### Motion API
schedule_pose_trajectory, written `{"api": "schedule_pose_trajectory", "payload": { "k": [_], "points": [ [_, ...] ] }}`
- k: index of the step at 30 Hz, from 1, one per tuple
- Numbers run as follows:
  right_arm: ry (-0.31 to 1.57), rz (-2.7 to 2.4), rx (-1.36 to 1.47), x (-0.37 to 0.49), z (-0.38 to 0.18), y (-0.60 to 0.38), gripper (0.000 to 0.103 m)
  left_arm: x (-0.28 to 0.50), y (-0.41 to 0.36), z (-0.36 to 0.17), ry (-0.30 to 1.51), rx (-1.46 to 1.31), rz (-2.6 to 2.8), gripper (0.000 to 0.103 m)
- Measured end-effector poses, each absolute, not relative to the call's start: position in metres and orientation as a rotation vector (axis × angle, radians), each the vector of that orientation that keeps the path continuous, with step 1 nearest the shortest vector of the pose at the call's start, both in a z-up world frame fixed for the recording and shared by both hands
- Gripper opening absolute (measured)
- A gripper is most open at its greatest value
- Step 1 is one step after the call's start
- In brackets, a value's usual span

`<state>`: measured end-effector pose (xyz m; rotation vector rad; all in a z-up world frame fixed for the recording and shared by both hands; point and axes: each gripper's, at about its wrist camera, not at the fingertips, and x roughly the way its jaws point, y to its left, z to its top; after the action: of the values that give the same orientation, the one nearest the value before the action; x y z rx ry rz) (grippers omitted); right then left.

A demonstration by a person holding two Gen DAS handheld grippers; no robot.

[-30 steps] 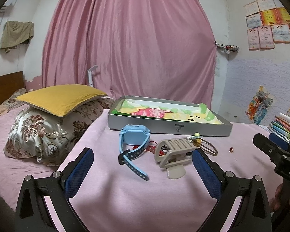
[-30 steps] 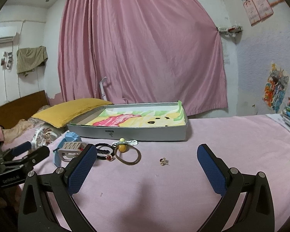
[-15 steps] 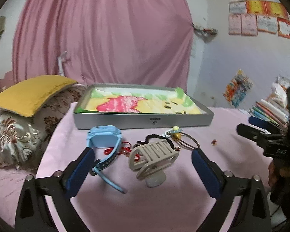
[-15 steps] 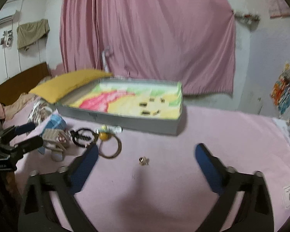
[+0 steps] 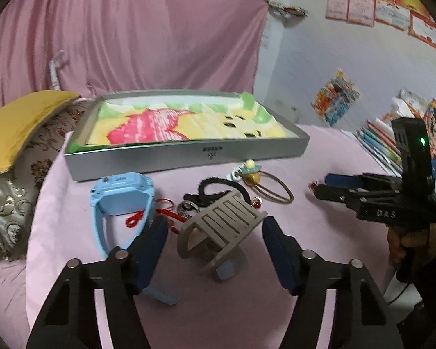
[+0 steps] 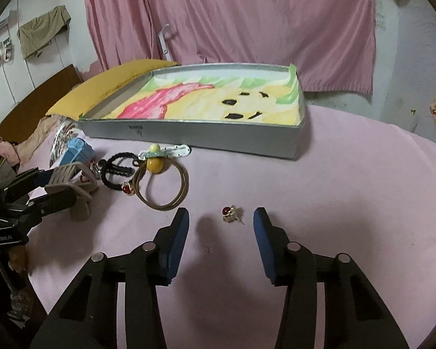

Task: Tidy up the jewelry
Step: 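Grasp the red-stone earring with the right tool while the left tool grasps the grey phone holder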

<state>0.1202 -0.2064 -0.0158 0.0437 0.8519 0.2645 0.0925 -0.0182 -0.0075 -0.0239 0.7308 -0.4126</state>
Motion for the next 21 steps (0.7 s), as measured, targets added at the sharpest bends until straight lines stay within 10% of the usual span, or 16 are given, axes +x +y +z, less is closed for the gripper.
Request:
{"api": "schedule_pose_trajectory", "payload": {
  "k": [15,21],
  "points": [
    [0.898,0.243,-0.047,0.128,-0.017,-0.194,0.034,0.102,-0.038,-0.015,0.821,0.083,-0.471,0.036],
    [0.895,0.25,-0.034,0.128,-0.016,-0.199,0.012,0.101,-0.041,-0.013,0.823,0.075,-0.462,0.027]
  ]
}}
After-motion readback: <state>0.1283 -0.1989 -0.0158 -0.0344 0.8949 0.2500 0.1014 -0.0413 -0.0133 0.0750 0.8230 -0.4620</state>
